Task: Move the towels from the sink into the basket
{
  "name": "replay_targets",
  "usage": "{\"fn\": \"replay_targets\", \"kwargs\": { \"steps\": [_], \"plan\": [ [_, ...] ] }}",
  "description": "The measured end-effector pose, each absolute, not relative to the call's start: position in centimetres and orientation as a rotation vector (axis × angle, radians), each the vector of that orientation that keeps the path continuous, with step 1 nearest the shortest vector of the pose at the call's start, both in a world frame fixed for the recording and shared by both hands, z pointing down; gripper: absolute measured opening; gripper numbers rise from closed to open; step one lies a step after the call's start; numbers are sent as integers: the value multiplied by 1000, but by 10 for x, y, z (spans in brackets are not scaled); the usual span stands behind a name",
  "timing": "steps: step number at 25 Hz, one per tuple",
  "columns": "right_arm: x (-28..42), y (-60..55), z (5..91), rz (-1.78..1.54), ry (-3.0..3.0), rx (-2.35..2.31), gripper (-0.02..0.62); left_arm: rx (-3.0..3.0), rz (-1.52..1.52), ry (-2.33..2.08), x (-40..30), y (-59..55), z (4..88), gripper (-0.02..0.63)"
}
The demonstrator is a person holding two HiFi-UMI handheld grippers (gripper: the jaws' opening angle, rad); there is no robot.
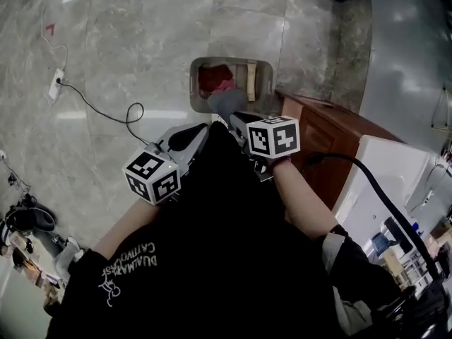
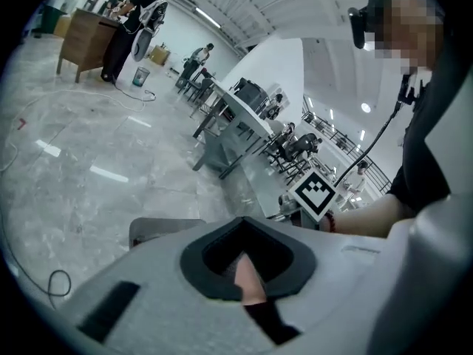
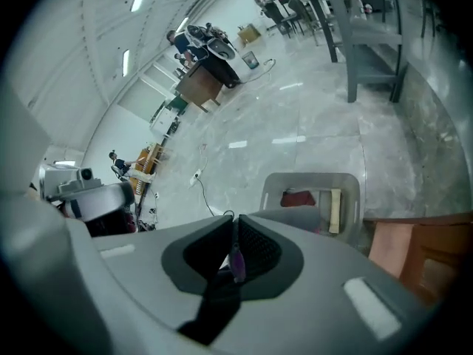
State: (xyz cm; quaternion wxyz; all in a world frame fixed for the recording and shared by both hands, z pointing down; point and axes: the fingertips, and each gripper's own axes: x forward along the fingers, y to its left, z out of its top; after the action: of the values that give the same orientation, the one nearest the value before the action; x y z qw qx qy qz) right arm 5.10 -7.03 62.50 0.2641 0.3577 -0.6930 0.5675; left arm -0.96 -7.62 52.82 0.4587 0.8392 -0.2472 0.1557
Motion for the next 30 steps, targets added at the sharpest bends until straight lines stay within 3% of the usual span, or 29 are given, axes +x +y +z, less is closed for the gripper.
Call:
{"fn": "replay_targets", "kwargs": {
  "steps": [18, 30],
  "plan": [
    [116, -91, 771, 1676, -1657, 1040, 29, 1851, 731, -601, -11, -86, 665, 3],
    [128, -61, 819, 1760, -1540, 1078, 32, 1780, 710, -517, 3, -66, 682, 3]
  ]
}}
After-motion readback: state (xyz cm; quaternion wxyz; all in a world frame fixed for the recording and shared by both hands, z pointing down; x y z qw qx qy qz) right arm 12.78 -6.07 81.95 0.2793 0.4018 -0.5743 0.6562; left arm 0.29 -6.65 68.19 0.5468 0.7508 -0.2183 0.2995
